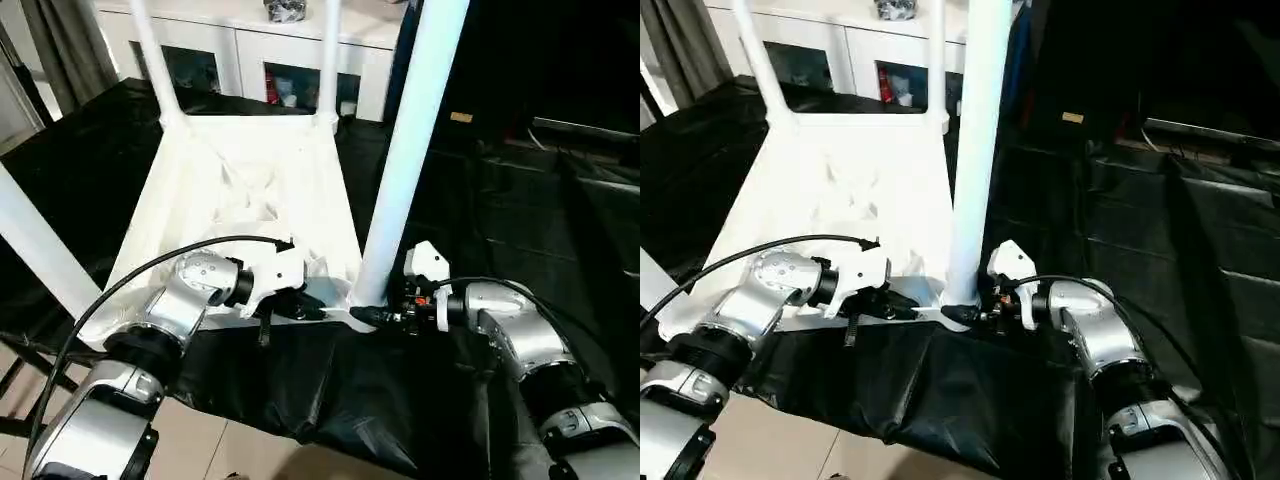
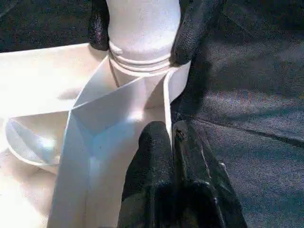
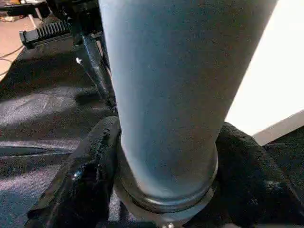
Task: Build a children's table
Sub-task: Rotate leg to tighten
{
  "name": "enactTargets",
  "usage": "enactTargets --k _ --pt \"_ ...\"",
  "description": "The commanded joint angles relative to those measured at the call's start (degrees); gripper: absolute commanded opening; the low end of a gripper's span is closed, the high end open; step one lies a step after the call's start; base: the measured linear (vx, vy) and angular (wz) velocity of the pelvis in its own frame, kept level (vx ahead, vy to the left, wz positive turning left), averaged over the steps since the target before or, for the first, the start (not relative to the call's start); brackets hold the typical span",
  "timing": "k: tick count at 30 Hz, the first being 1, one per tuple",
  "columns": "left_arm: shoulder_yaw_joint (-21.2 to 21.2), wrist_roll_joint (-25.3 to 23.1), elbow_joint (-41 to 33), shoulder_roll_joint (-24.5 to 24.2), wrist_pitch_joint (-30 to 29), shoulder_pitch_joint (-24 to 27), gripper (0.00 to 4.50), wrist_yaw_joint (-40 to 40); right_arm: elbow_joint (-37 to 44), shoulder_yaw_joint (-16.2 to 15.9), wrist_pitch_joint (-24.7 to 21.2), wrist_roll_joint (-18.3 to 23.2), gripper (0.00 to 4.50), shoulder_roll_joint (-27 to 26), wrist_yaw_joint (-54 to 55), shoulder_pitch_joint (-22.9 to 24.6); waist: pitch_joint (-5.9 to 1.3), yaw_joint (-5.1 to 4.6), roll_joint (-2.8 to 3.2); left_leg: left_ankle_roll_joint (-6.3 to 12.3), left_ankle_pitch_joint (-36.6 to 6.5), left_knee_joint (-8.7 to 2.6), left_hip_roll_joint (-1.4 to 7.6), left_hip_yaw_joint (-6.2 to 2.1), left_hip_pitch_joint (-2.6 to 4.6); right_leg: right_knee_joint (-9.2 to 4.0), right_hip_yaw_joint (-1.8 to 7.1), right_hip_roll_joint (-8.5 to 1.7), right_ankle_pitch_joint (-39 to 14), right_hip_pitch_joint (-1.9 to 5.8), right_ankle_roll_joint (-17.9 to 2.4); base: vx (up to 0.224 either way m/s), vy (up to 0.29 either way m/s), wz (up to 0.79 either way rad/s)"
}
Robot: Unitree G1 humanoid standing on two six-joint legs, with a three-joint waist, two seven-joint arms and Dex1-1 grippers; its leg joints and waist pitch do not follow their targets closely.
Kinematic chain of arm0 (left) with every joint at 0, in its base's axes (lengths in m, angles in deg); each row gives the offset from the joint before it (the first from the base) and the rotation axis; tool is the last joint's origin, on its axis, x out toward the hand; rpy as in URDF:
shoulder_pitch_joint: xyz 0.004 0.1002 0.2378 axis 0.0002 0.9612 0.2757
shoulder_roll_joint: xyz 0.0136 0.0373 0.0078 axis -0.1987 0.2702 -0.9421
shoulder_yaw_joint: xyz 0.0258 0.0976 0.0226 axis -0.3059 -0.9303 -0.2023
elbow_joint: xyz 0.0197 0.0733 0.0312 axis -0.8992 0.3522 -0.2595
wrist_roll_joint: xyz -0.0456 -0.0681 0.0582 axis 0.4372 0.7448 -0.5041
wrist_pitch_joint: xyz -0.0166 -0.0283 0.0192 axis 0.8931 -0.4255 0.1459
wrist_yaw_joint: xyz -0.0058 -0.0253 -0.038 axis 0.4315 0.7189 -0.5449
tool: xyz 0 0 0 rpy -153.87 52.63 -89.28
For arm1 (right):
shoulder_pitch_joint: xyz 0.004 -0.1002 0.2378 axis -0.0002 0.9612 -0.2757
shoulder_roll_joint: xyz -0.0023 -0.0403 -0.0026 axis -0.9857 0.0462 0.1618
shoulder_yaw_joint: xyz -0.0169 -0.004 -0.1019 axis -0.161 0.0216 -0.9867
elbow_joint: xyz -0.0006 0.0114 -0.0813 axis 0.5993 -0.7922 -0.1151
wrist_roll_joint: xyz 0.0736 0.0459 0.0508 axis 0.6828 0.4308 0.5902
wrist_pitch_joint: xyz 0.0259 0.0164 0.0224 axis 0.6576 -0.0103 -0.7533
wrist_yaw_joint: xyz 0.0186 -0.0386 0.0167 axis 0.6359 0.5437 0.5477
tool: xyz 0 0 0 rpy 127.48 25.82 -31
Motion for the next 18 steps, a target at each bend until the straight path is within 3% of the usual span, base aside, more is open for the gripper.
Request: enactTargets --k 1,5,8,10,11,13,14,18 --pt "-3.5 -2.0 2.0 0.0 -0.9 1.2 0.00 -0.9 1.3 -0.4 -0.2 0.9 2.65 -0.6 -0.8 0.1 -3.06 0.07 0.09 3.72 -8.8 -3.05 1.55 -0.03 0.14 -3.51 2.23 -3.94 -1.2 3.08 -14.9 0.000 0.000 0.00" --pt "-2.7 -1.8 1.7 0.9 -2.6 1.5 0.00 1.2 1.5 0.4 -0.1 0.0 2.65 -1.5 3.2 1.2 -2.91 0.04 0.09 3.19 -9.7 -3.20 1.56 -0.06 0.20 -3.73 2.26 -4.00 -3.1 2.98 -14.5 0.000 0.000 0.00" --pt "-1.4 -2.9 2.2 3.3 -5.2 1.3 0.00 8.8 -1.0 3.1 0.9 -2.6 2.65 -4.5 17.1 1.8 -2.26 -0.53 0.18 1.02 -14.9 -3.88 1.49 -0.37 0.60 -4.91 2.31 -4.25 -14.5 2.44 -12.3 0.000 0.000 0.00" --pt "-0.7 -3.2 2.5 6.0 -7.5 1.3 0.00 13.7 -2.1 5.2 0.7 -3.2 2.65 -7.2 26.1 2.2 -2.08 -0.91 -0.08 -0.16 -17.0 -3.96 1.41 -0.50 0.90 -5.61 2.38 -4.33 -21.1 2.09 -10.3 0.000 0.000 0.00" --pt "-0.5 -3.5 2.7 7.2 -8.1 1.2 0.00 16.0 -2.5 5.8 0.3 -3.5 2.65 -8.2 29.2 2.2 -2.24 -1.07 -0.06 -0.35 -16.8 -4.03 1.34 -0.72 0.69 -5.71 2.39 -4.41 -22.7 2.26 -9.3 0.000 0.000 0.00" --pt "-0.6 -3.8 2.8 8.6 -8.9 1.1 0.00 17.7 -2.8 6.5 0.0 -3.8 2.65 -9.5 32.8 2.3 -2.24 -1.28 -0.01 -0.23 -16.3 -4.09 1.37 -0.76 0.50 -5.78 2.42 -4.29 -22.1 2.17 -8.7 0.000 0.000 0.00" --pt "-0.5 -4.0 2.9 12.0 -10.7 0.9 0.00 21.9 -3.1 7.1 -0.4 -4.6 2.65 -13.1 39.8 2.4 -2.20 -1.61 0.09 -0.22 -16.5 -4.10 1.41 -0.67 0.51 -5.70 2.56 -4.21 -21.1 1.85 -8.9 0.000 0.000 0.00" --pt "-1.2 -4.4 2.7 14.8 -12.1 0.6 0.00 24.9 -3.1 6.6 -0.9 -6.1 2.65 -17.1 45.7 2.3 -2.38 -1.75 0.10 0.24 -15.2 -3.98 1.20 -0.62 0.30 -5.64 2.54 -4.07 -17.9 2.07 -9.2 0.000 0.000 0.00"
